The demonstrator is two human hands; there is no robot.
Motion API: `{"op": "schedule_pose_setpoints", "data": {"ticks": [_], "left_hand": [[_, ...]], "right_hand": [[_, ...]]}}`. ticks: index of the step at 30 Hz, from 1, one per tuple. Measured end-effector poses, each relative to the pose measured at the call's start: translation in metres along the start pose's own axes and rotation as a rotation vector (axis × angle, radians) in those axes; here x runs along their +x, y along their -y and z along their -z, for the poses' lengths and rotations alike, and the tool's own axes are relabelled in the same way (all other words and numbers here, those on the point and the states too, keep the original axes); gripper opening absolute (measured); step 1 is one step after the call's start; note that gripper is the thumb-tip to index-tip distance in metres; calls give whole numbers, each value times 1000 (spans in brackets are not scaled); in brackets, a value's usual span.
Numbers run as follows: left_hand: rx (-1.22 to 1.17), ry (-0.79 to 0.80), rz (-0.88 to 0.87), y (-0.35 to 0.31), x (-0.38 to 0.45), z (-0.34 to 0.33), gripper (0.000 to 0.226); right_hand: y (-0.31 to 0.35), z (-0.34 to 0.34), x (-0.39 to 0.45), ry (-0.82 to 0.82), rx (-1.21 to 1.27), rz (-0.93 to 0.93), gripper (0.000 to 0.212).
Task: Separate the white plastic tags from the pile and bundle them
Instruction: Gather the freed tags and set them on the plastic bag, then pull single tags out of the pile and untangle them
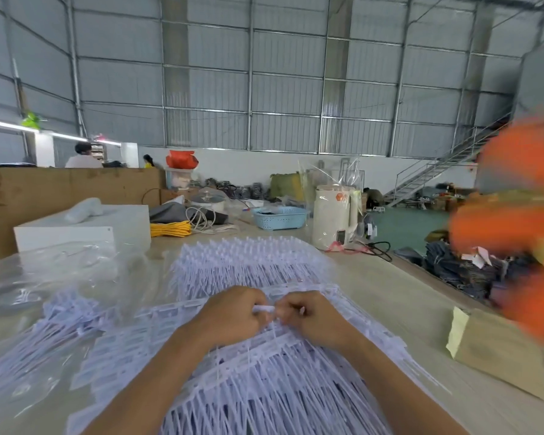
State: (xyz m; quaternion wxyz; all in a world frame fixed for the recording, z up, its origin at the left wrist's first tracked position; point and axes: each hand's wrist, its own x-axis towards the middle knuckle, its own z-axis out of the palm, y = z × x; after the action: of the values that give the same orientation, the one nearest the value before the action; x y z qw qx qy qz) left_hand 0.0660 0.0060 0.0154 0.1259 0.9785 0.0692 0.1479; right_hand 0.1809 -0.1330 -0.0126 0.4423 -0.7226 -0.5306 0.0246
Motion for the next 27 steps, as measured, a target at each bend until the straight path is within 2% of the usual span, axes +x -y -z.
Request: {"op": "schedule_pose_setpoints", "data": {"ticks": [3, 7, 9, 11, 16, 21, 27], "left_hand": [[-125, -21, 59, -1, 1, -3, 35], [-306, -77, 112, -1, 4, -8, 53], [-347, -101, 127, 0, 5, -9, 55], [-395, -101, 133, 1, 5, -10, 54], [-455, -66, 176, -1, 6, -7, 51], [-632, 8, 313, 0, 7, 2, 40], [-591, 22, 382, 1, 8, 6, 37]], "right_hand": [[5, 0, -2, -8, 56, -12, 21], [9, 1, -3, 18, 93, -22, 15], [8, 4, -3, 33, 69, -19, 22], [8, 6, -3, 25, 52, 1, 27], [9, 1, -2, -36, 67, 43, 20], [13, -4, 0, -153, -119, 131, 5], [13, -10, 1, -154, -48, 161, 13]]}}
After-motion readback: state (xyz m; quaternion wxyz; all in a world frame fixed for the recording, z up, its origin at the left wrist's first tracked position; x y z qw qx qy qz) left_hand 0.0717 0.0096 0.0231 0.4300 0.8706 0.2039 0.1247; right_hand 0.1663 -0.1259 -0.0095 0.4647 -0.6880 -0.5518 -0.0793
